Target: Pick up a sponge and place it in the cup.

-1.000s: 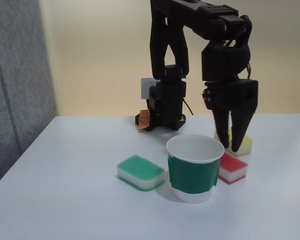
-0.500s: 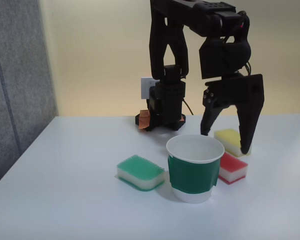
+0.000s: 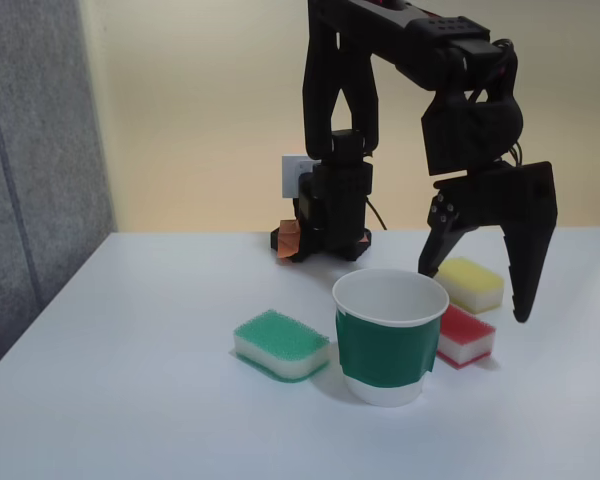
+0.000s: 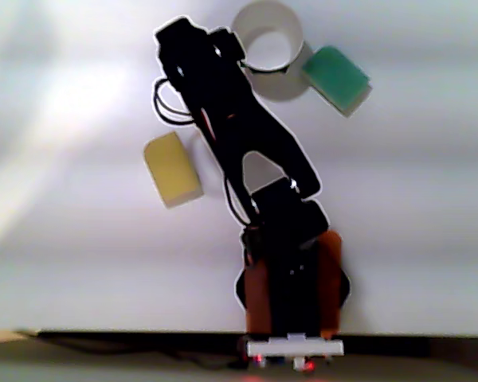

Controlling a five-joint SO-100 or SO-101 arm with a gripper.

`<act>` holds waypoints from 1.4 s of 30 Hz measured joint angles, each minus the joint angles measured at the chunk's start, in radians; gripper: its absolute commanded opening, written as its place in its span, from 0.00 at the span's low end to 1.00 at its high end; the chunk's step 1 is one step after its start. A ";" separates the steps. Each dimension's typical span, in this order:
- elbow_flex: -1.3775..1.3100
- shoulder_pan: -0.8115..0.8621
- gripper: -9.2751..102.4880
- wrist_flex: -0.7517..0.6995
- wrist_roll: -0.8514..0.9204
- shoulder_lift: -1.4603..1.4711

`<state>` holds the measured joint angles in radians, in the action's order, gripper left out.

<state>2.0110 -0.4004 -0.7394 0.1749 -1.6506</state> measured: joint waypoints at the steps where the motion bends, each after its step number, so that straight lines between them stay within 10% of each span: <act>1: 0.000 0.003 0.51 0.020 0.000 0.006; 17: 0.155 0.032 0.52 0.160 0.017 0.012; 27: 0.290 0.029 0.31 0.336 -0.048 -0.028; 42: 0.296 0.035 0.27 0.393 -0.107 0.025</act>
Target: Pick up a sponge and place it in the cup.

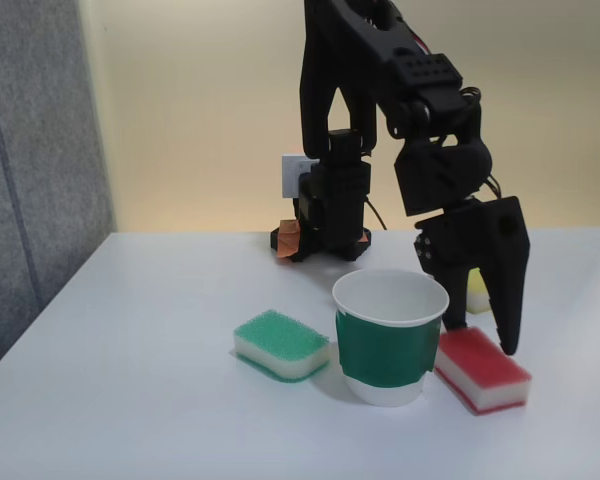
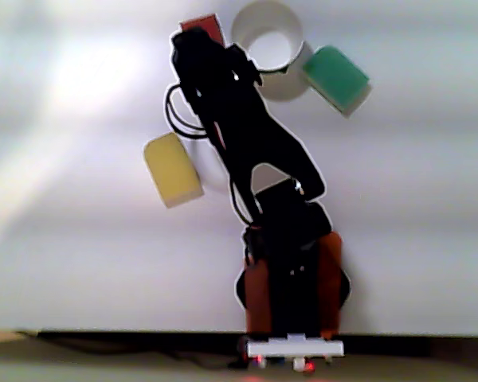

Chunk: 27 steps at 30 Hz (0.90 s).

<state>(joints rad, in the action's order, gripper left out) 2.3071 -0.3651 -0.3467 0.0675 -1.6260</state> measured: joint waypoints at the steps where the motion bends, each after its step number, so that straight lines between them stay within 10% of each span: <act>1: -0.006 0.002 0.25 0.000 0.000 0.015; 10: -0.058 0.044 0.08 0.084 -0.012 0.160; 23: -0.049 0.084 0.08 0.101 -0.094 0.176; 27: -0.083 0.084 0.29 0.029 -0.106 0.132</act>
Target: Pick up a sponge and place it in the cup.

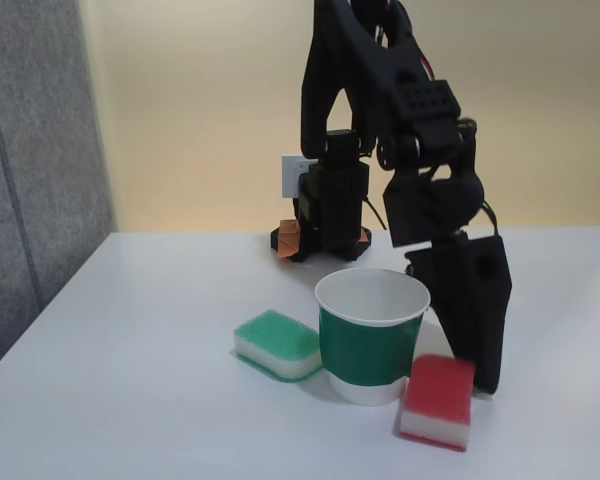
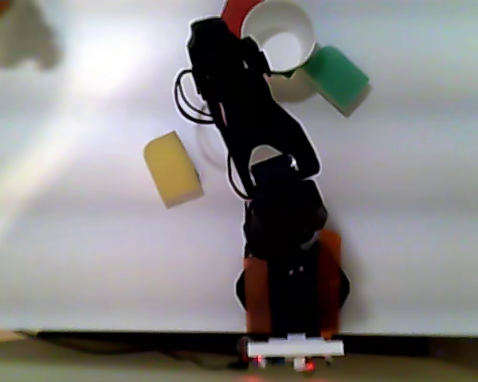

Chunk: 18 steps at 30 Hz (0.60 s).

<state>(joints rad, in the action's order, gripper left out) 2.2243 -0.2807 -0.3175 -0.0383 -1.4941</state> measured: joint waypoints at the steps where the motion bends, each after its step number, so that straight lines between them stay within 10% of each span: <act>1: -0.014 0.002 0.34 -0.017 0.008 -0.012; 18: -0.298 0.141 0.42 -0.273 0.337 -0.006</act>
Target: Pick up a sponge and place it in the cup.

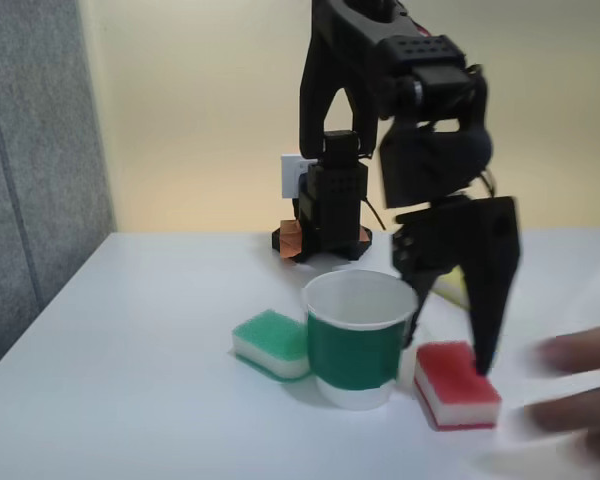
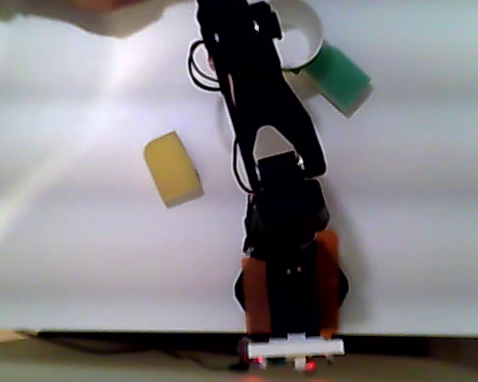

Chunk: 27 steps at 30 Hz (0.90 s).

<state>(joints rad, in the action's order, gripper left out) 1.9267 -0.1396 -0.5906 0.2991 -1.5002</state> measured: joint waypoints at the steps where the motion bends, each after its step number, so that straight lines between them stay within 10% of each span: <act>1: 0.000 0.000 0.42 0.006 -0.005 0.008; 27: 0.181 -0.089 0.08 0.287 -0.221 0.230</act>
<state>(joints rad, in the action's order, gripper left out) 2.1077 -0.2286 -0.3037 0.0782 -1.2701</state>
